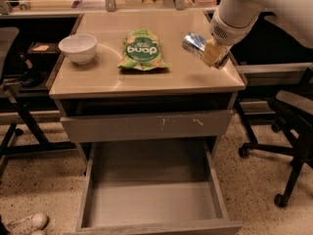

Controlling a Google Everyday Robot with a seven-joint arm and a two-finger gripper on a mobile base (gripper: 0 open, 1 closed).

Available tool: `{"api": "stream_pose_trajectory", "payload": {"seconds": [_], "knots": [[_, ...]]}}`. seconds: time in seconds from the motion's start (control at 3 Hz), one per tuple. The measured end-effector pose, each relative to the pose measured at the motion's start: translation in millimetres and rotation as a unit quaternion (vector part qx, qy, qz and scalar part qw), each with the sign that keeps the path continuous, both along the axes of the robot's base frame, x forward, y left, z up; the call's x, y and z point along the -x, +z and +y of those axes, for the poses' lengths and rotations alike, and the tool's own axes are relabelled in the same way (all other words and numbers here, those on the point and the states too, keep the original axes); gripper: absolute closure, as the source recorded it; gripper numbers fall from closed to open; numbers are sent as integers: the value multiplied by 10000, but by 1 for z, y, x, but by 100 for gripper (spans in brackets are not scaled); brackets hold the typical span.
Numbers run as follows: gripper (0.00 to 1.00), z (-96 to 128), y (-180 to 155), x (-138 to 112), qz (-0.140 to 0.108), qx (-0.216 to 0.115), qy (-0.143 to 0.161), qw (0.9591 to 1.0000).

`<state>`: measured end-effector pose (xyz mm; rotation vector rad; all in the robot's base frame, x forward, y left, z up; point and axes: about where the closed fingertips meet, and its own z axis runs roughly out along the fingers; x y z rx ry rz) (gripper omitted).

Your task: Pick redbull can from middle drawer and place on counter

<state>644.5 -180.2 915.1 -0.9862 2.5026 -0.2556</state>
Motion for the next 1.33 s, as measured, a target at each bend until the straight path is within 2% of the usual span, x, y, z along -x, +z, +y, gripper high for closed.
{"api": "stream_pose_trajectory", "payload": {"seconds": [0.33, 0.67, 1.33], "knots": [[100, 17, -16, -27, 115, -45, 99, 9999], [100, 25, -39, -45, 235, -98, 140, 9996], [100, 29, -75, -61, 429, -176, 171, 9988]]}}
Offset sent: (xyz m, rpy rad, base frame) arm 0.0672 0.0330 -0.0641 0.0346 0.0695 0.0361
